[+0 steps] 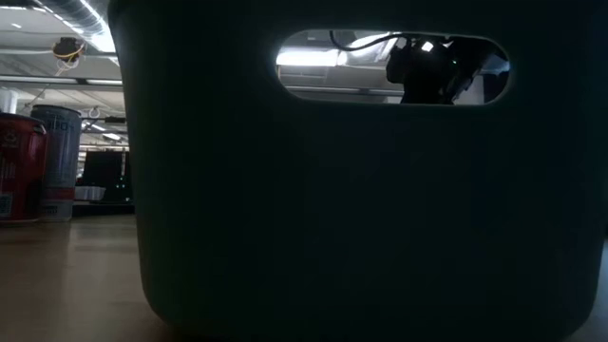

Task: Sort soda cans
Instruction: Put the top black soda can into the dark green bin

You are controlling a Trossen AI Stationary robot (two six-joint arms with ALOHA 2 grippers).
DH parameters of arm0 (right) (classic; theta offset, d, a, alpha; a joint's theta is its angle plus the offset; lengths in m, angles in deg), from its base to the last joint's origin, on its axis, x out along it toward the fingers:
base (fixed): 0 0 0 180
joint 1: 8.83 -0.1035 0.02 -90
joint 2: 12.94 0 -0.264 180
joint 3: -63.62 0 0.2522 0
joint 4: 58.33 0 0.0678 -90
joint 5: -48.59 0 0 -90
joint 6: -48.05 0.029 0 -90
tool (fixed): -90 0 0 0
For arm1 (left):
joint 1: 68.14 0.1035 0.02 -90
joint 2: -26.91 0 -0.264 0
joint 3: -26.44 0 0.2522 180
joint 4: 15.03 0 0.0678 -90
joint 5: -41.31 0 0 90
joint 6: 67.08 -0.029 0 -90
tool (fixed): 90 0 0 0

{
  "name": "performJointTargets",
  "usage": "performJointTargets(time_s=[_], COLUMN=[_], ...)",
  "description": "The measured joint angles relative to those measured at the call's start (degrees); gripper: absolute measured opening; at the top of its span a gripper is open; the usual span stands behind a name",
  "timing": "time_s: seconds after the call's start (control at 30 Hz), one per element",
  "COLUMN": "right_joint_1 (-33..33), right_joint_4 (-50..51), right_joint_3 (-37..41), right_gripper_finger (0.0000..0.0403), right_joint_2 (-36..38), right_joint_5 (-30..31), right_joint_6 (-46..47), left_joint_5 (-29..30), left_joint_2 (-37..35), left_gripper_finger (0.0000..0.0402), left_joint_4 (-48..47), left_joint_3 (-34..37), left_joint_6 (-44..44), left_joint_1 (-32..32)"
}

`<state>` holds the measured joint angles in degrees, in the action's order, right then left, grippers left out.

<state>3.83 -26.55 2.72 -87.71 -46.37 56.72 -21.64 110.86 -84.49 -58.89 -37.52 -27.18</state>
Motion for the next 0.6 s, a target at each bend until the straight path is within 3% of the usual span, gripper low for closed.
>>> performJointTargets(time_s=[0.1,0.6], right_joint_1=[0.0,0.0], right_joint_4=[0.0,0.1], right_joint_3=[0.0,0.0], right_gripper_finger=[0.0331,0.0331], right_joint_2=[0.0,0.0], right_joint_5=[0.0,-0.1], right_joint_6=[0.0,0.6], left_joint_5=[-2.3,-2.8], left_joint_2=[0.5,6.0], left_gripper_finger=[0.0372,0.0372], left_joint_4=[0.6,0.8], left_joint_3=[0.0,0.0], left_joint_6=[-1.0,-3.1], left_joint_1=[0.1,0.7])
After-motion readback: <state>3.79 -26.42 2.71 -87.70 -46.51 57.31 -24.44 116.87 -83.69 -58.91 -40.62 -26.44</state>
